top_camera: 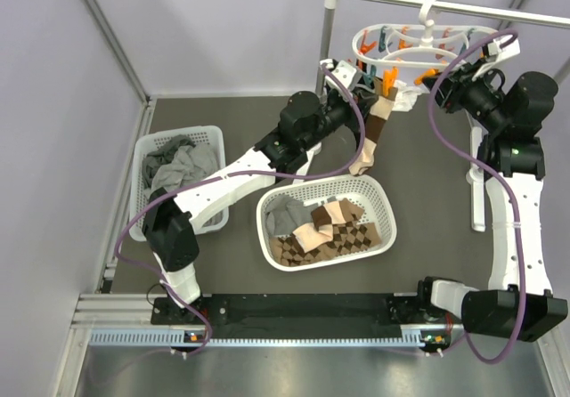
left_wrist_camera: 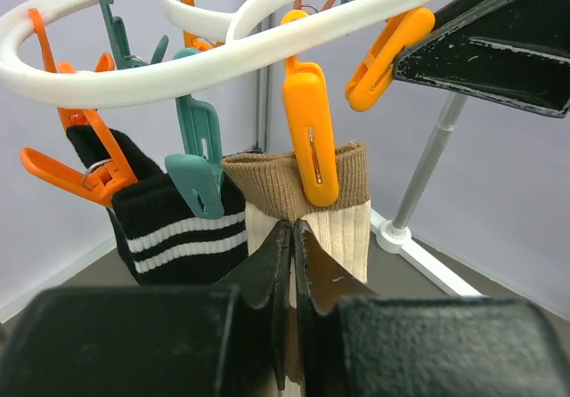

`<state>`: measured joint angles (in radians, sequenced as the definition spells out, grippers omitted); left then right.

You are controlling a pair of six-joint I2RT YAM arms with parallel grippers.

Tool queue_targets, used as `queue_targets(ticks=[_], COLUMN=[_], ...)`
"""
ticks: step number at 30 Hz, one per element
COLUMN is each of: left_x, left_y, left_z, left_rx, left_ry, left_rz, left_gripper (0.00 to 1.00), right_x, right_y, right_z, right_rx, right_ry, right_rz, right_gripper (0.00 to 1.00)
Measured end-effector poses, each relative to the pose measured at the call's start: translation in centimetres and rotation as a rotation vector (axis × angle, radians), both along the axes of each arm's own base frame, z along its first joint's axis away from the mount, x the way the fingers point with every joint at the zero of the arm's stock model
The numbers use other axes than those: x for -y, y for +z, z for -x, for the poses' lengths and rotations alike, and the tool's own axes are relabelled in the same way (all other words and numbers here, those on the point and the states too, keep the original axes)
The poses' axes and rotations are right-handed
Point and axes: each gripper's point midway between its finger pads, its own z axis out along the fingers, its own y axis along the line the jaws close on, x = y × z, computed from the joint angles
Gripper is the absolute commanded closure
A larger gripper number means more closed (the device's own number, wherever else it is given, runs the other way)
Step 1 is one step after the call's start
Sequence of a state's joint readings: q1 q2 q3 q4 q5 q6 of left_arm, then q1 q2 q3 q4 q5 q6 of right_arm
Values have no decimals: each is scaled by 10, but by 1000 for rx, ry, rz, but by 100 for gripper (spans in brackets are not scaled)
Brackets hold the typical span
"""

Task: Clip the socks to the hanger
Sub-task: Open the clamp at the hanger.

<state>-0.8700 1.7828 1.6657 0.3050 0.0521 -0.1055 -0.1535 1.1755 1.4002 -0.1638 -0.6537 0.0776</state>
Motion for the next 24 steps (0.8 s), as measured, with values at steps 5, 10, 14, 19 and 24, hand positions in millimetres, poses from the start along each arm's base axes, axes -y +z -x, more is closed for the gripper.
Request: queue_targets(ticks=[5, 10, 14, 19, 24], left_x=[0, -1, -9, -19, -24], left_y=[-8, -23, -40, -41, -15], left_z=[-1, -1, 4, 16, 31], left_rx=[13, 24, 46, 103, 202], left_ry=[0, 2, 4, -15, -53], left_rz=[-33, -80, -131, -149, -107], left_gripper=[80, 65, 49, 34, 29], right_x=[-3, -6, -7, -7, -8], right_y=[1, 10, 11, 18, 23], right_z=[10, 21, 27, 34, 39], right_rx=[-6, -1, -28, -68, -103], right_ry=[2, 4, 2, -11, -22], right_rz=[-28, -62, -92, -121, -149], right_gripper=[91, 96, 98, 100, 100])
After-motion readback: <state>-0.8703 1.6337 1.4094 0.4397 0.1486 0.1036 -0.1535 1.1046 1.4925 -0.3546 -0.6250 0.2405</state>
